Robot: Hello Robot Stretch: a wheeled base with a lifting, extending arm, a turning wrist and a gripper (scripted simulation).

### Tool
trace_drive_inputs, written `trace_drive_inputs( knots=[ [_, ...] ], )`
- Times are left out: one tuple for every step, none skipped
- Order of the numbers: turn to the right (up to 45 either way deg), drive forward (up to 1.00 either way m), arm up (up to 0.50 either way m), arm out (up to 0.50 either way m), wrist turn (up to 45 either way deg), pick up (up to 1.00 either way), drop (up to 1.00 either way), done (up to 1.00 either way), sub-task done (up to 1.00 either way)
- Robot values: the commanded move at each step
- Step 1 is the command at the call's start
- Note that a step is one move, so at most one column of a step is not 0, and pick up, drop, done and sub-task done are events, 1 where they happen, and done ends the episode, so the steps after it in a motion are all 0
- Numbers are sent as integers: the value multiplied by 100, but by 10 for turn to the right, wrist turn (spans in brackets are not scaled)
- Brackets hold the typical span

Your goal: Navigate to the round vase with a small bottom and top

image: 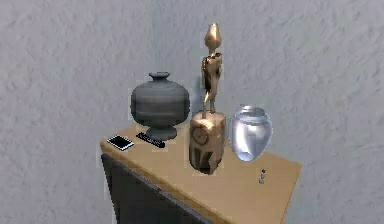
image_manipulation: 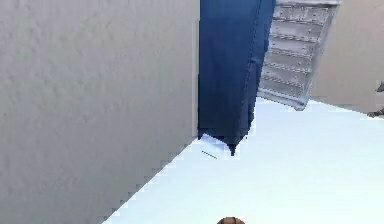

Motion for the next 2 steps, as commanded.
trace_drive_inputs(
  knots=[
    [-90,0,0,0,0,0,0,0,0],
    [0,0,0,0,0,0,0,100,0]
  ],
)
